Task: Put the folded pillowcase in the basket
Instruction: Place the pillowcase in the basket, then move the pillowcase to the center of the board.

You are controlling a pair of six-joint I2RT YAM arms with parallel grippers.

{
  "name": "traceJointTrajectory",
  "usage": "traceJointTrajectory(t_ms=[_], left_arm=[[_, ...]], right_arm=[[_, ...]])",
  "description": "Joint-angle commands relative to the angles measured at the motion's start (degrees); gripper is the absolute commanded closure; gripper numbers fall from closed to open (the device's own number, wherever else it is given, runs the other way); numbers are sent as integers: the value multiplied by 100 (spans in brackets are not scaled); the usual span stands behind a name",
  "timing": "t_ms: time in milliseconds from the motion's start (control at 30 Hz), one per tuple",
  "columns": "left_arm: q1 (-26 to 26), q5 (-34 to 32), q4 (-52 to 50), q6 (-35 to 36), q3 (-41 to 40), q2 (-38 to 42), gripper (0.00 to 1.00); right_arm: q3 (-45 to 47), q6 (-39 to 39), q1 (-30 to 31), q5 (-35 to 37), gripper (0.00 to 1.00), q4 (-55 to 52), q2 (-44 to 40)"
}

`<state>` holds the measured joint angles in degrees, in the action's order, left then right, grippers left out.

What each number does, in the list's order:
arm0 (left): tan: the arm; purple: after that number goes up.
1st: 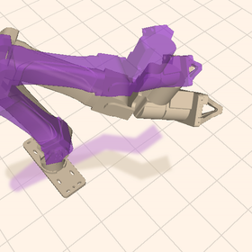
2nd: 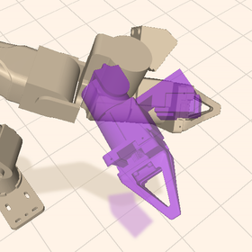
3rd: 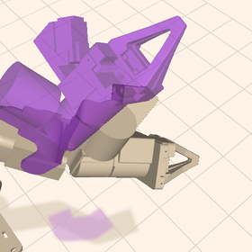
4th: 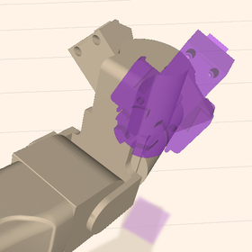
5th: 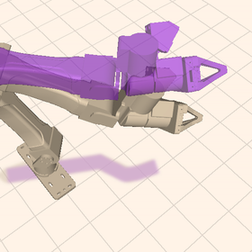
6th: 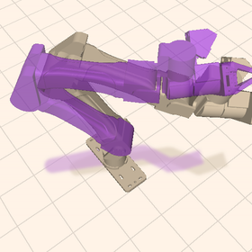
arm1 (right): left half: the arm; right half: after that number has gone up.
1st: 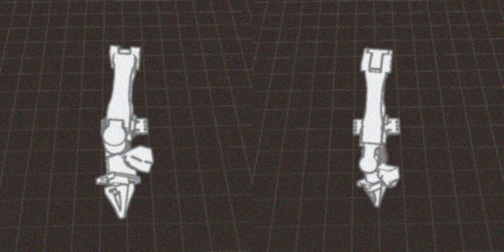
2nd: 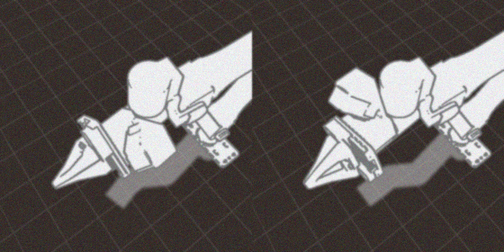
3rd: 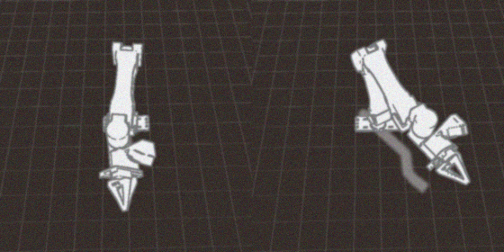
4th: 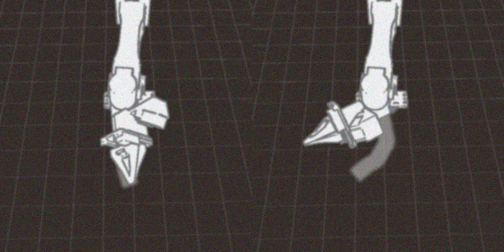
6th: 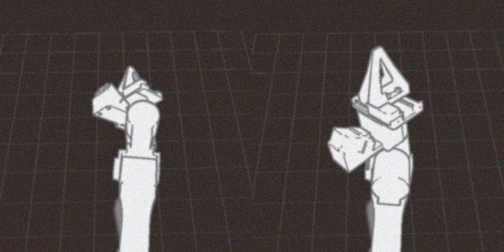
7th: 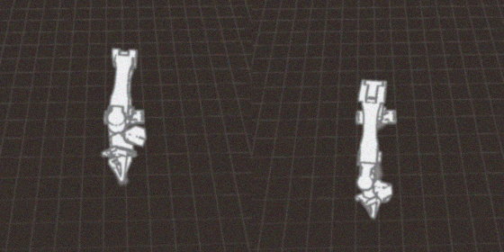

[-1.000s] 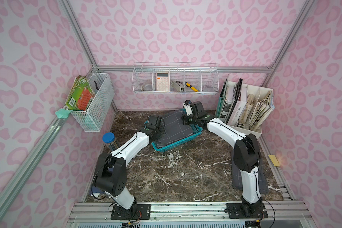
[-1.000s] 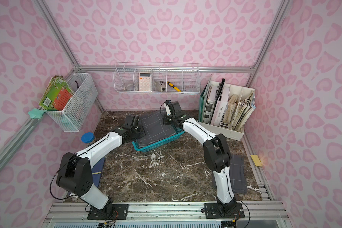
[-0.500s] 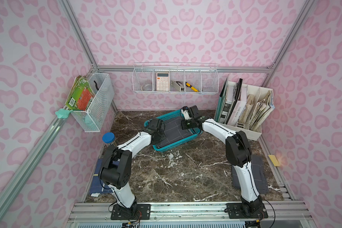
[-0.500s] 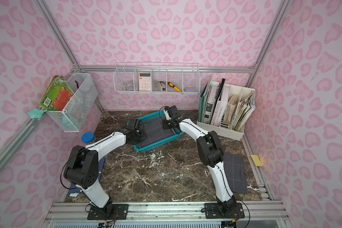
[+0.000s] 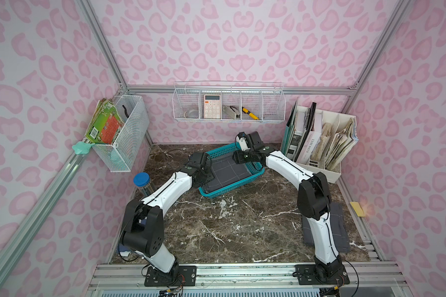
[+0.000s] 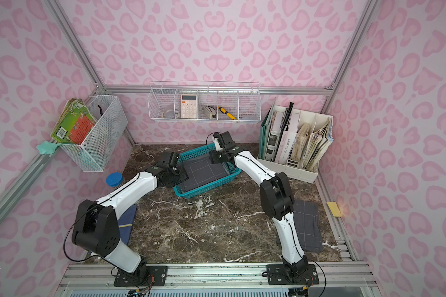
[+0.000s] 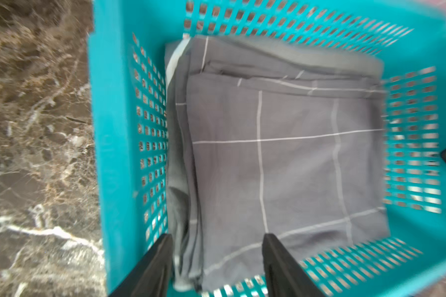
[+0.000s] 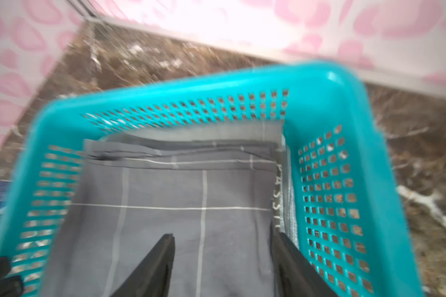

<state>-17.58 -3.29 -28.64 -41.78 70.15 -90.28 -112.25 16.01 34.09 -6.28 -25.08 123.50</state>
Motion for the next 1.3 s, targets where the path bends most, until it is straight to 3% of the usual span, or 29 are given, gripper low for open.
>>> traceJointTrajectory(t_ms=[0, 200, 367, 600, 700, 833, 1267], left_arm=[[0, -56, -401, 3, -5, 483, 30], [-47, 86, -458, 326, -657, 1732, 19], [-461, -81, -686, 543, -1211, 2737, 14], [-985, -342, -750, 609, -2025, 3987, 1], [-1031, -501, -763, 587, -2276, 4299, 1], [-1044, -605, -680, 416, -2556, 4654, 1], [-1043, -978, -672, 276, -2957, 4579, 1]], right_arm=[[429, -158, 65, 327, 32, 150, -580], [2367, 61, 66, 468, 26, 1047, -2396], [3988, 265, 53, 442, 22, 1836, -3935], [5254, 610, -28, 1141, 21, 1797, -5392], [5815, 874, -97, 1583, 20, 1830, -5909], [6528, 1262, -359, 2306, 5, 1675, -6433], [7936, 2078, -2629, 773, 1, 1376, -6761]])
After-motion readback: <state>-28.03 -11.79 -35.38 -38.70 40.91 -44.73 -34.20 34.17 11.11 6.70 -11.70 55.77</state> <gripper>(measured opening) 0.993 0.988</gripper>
